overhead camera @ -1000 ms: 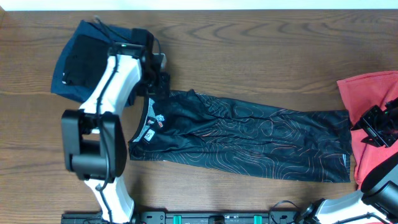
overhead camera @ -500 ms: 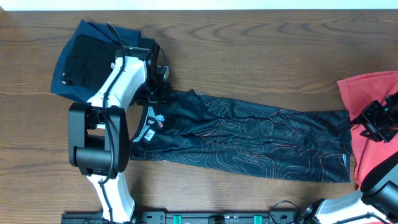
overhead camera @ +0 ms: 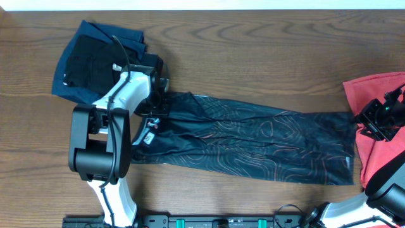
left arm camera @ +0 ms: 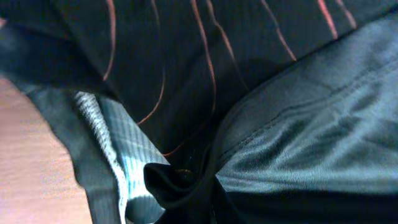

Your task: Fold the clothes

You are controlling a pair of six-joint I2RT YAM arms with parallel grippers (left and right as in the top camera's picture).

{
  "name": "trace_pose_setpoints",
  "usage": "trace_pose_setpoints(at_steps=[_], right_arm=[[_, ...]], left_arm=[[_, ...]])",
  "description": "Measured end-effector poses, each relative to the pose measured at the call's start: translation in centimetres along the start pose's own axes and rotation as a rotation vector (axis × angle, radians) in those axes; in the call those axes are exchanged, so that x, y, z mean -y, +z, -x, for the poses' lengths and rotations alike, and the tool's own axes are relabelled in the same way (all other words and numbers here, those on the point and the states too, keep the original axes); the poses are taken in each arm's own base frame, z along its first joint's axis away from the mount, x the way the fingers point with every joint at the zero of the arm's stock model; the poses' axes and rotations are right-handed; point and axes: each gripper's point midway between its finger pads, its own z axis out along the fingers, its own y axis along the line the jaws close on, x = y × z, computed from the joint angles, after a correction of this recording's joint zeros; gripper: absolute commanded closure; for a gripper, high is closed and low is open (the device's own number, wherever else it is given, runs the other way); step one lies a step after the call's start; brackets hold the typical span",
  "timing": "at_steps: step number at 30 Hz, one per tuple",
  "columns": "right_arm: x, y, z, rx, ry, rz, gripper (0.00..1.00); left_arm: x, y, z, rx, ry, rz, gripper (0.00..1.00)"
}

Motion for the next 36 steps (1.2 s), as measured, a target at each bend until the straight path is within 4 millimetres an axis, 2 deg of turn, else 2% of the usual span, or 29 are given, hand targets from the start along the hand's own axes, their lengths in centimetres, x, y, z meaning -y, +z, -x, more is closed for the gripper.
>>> trace_pose_setpoints(at_steps=[5, 9, 12, 17, 18, 22, 26, 32, 36], right_arm=[[-0.1, 0.5, 1.0, 0.043, -0.036, 0.008, 0.56], [0.3, 2.2, 1.0, 0.058, -0.078, 0.013, 0.53], [0.2, 4.2, 0.2, 0.051, -0.118, 0.020, 0.51], [-1.6, 6.9, -1.7, 0.027, -0.215, 0.066, 0.44], [-1.9, 7.3, -2.1, 0.023, -0.234, 0.072, 0.44], [-2.4, 8.9, -3.8, -0.005, -0.290, 0.066, 0.41], [-1.8, 9.1, -4.7, -0.018, -0.289, 0.014, 0.42], [-0.9, 9.2, -5.9, -0.036, -0.271, -0.013, 0.55], [-0.8, 9.4, -6.5, -0.042, -0.276, -0.010, 0.79]], left_arm=[[-4.1, -0.1, 0.0, 0.004, -0.147, 0.073, 0.94], [-6.5, -0.1, -0.1, 0.006, -0.240, 0.078, 0.94], [-7.0, -0.1, 0.0, 0.008, -0.266, 0.074, 0.94], [-7.0, -0.1, 0.0, 0.009, -0.273, 0.077, 0.90], [-7.0, -0.1, 0.0, 0.009, -0.272, 0.077, 0.87], [-7.2, -0.2, 0.0, 0.013, -0.272, 0.082, 0.51], [-7.1, -0.3, 0.1, 0.019, -0.282, 0.069, 0.36], [-6.6, -0.3, 0.2, 0.018, -0.283, 0.041, 0.35], [-6.4, -0.3, 0.2, 0.015, -0.283, 0.031, 0.35]])
